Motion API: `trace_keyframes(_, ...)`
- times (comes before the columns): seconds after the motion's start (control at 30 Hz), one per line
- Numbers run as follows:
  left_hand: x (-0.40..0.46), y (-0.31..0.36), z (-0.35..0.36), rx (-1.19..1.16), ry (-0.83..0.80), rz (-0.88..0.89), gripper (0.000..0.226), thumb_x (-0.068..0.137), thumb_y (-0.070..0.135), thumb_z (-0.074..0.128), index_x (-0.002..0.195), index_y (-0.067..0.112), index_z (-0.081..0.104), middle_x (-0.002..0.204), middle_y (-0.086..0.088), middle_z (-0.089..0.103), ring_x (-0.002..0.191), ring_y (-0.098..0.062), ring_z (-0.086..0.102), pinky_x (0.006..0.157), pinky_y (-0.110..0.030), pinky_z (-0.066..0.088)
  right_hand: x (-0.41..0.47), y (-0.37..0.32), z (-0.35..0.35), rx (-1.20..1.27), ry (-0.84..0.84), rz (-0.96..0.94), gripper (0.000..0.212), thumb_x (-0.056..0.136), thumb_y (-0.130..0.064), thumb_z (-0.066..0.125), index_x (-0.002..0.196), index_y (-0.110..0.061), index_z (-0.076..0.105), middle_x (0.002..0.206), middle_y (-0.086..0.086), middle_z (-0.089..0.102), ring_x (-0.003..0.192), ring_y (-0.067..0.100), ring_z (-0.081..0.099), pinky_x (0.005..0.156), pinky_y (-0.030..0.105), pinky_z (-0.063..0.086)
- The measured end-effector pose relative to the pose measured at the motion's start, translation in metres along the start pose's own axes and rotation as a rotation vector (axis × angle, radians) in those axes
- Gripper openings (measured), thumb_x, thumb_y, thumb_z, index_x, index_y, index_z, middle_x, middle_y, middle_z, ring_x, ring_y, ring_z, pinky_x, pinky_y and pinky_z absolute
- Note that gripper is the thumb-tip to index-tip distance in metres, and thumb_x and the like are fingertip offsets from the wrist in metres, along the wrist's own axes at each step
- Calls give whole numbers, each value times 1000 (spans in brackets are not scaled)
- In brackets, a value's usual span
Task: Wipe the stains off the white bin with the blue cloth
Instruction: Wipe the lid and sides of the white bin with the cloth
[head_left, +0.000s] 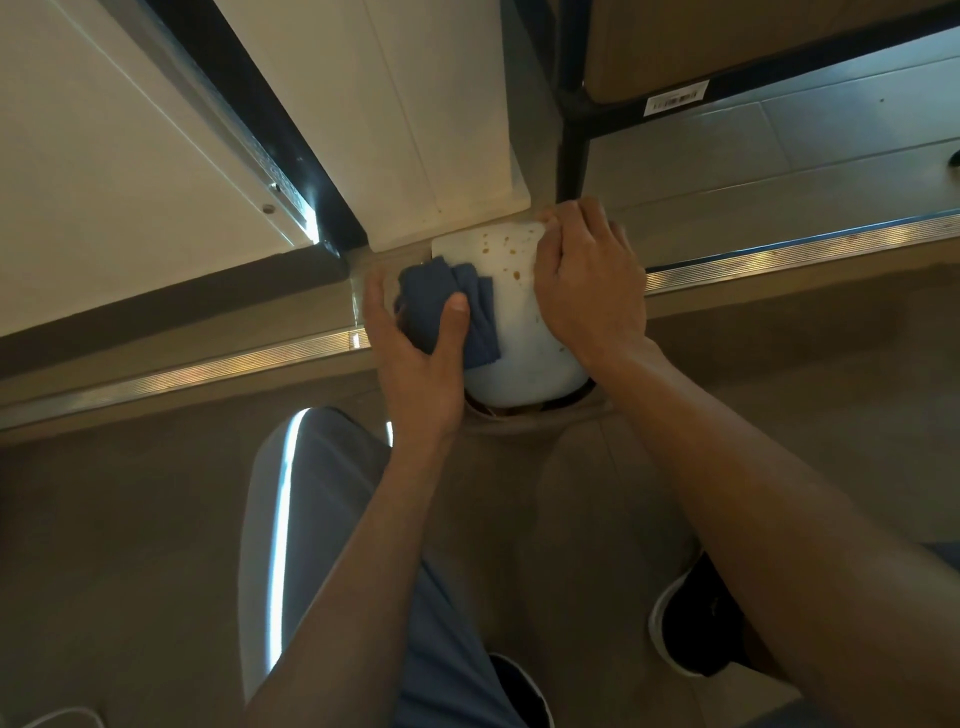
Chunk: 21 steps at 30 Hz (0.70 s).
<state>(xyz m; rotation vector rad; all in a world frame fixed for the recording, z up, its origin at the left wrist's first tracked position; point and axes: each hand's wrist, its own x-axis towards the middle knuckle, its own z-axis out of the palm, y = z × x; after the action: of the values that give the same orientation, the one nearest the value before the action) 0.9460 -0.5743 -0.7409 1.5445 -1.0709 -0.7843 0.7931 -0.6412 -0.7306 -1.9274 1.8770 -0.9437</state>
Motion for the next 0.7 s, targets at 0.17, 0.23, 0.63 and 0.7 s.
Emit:
trace_keyframes(0.17,-10,3,10,107,-28,-11,51,104,46,49,151,39,29,136,22,46,116,15,48,88,-2,40,-1,0,2,-13,2,4,39,103,-34,29,124,-14,56,127,7,56,109,26,58,80,45,56)
trace_keyframes(0.23,-20,-3,9,226,-63,52,63,104,45,48,159,32,20,159,7,31,128,15,35,90,6,31,-3,0,2,-9,10,-2,39,104,-34,29,124,-14,56,126,7,56,109,25,58,79,46,56)
trace_keyframes(0.63,4,0,7,283,-76,75,61,105,49,43,159,25,24,157,6,38,135,0,39,101,-3,30,-1,2,2,19,26,-1,41,104,-35,28,123,-15,58,125,6,57,108,25,58,79,44,55)
trace_keyframes(0.7,-4,-7,-4,361,-189,146,70,104,48,47,161,26,15,165,0,24,145,-7,31,105,-8,29,-1,2,1,26,33,0,40,104,-35,29,122,-15,58,123,5,58,106,24,58,78,44,55)
